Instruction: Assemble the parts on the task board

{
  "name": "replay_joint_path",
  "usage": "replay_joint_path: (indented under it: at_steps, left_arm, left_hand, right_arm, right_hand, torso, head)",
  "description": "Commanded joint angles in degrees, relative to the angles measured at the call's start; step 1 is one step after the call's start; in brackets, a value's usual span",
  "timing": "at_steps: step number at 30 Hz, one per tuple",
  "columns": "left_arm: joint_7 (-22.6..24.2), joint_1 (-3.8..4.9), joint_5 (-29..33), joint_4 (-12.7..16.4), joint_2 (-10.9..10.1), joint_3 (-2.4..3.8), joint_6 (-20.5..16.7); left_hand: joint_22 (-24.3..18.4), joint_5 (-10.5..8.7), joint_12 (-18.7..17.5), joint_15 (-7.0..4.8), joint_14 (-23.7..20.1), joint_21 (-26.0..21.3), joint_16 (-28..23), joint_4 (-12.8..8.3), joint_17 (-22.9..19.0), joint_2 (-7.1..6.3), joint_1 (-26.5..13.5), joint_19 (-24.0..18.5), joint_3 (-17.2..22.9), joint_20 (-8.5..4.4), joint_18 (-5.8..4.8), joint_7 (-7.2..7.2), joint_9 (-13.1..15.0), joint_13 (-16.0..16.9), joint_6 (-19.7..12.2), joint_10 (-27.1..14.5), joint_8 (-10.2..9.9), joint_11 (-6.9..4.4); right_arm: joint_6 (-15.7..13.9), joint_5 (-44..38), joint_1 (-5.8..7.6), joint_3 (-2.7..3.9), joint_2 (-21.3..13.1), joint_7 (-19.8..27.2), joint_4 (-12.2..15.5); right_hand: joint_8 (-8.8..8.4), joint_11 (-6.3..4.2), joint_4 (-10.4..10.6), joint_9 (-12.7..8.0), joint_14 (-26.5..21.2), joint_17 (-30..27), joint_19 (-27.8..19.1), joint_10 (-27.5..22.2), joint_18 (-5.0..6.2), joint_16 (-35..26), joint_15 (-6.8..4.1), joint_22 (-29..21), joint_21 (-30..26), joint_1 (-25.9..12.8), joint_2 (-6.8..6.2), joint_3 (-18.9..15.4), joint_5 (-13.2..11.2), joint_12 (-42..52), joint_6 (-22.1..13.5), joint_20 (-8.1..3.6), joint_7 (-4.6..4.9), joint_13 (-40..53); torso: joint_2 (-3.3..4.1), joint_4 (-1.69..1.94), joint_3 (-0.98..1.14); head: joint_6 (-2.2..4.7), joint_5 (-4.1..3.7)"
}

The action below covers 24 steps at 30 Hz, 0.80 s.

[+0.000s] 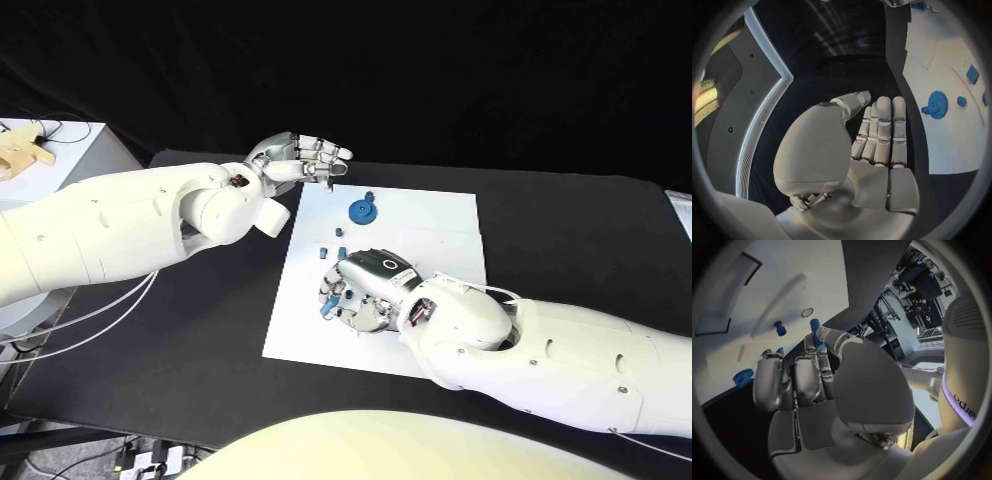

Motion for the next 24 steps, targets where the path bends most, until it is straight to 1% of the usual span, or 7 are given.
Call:
replay_joint_path:
  at_steps: [1,5,11,18,24]
  left_arm:
    - [0.16,0.0,0.07,0.11,0.1,0.04,1.03]
    - [0.15,0.0,0.07,0.11,0.07,0.04,1.02]
    - [0.15,0.0,0.07,0.11,0.06,0.04,1.04]
    - [0.14,0.0,0.07,0.1,0.07,0.04,1.05]
    - [0.12,0.0,0.07,0.14,0.05,0.04,1.04]
  left_hand:
    - [-0.05,0.11,0.17,0.22,-0.1,-0.11,0.06,-0.05,-0.1,0.5,0.04,-0.11,-0.28,0.31,0.88,-0.02,-0.05,-0.05,-0.42,-0.39,0.19,0.11]
    - [-0.05,0.11,0.17,0.22,-0.1,-0.11,0.06,-0.05,-0.1,0.5,0.04,-0.11,-0.28,0.31,0.88,-0.02,-0.05,-0.05,-0.42,-0.39,0.19,0.11]
    - [-0.05,0.11,0.17,0.22,-0.1,-0.11,0.06,-0.05,-0.1,0.5,0.04,-0.11,-0.28,0.31,0.88,-0.02,-0.05,-0.05,-0.42,-0.39,0.19,0.11]
    - [-0.05,0.11,0.17,0.22,-0.1,-0.11,0.06,-0.05,-0.1,0.5,0.04,-0.11,-0.28,0.31,0.88,-0.02,-0.05,-0.05,-0.42,-0.39,0.19,0.11]
    - [-0.1,0.11,0.29,0.24,-0.14,-0.17,0.11,-0.01,-0.1,0.54,-0.03,-0.11,-0.36,0.34,0.88,-0.01,-0.07,-0.08,-0.52,-0.51,0.4,0.13]
  right_arm:
    - [2.52,-3.31,-0.19,-0.06,0.2,-0.91,-0.32]
    - [2.83,-4.32,-0.31,-0.11,0.29,-1.41,-0.47]
    - [3.27,-5.47,-0.41,-0.13,0.43,-1.94,-0.54]
    - [4.14,-6.58,-0.52,-0.16,0.75,-2.46,-0.89]
    - [4.19,-7.34,-0.77,-0.22,1.22,-2.95,-1.31]
  right_hand:
    - [0.16,-1.96,-0.09,2.75,0.2,-0.01,0.88,2.4,-0.26,-0.04,-0.3,6.83,-0.32,0.51,1.13,0.11,0.36,-0.04,0.11,-0.31,0.38,0.05]
    - [0.16,-1.96,-0.09,2.75,0.2,-0.01,0.88,2.4,-0.26,-0.04,-0.3,6.83,-0.32,0.51,1.13,0.11,0.36,-0.04,0.11,-0.31,0.38,0.05]
    - [0.19,-1.95,-0.17,2.8,0.22,0.12,0.91,2.41,-0.28,0.04,-0.28,6.88,-0.21,0.49,1.15,0.17,0.37,-0.09,0.07,-0.31,0.4,0.06]
    - [0.19,-1.95,-0.17,2.8,0.22,0.12,0.91,2.41,-0.28,0.04,-0.28,6.88,-0.21,0.49,1.15,0.17,0.37,-0.09,0.07,-0.31,0.4,0.06]
    - [0.21,-1.94,-0.25,2.84,0.23,0.13,0.88,2.44,-0.27,0.06,-0.28,6.86,-0.29,0.47,1.15,0.22,0.38,-0.15,0.04,-0.3,0.41,0.09]
  torso:
    - [-0.02,-0.02,0.02]
    - [-0.01,-0.08,0.03]
    - [-0.05,-0.16,0.11]
    - [-0.03,-0.14,0.09]
    - [-0.03,-0.05,0.05]
  head:
    - [-0.17,0.25]
    - [-0.17,0.37]
    - [-0.17,0.43]
    - [-0.17,0.36]
    - [-0.17,0.36]
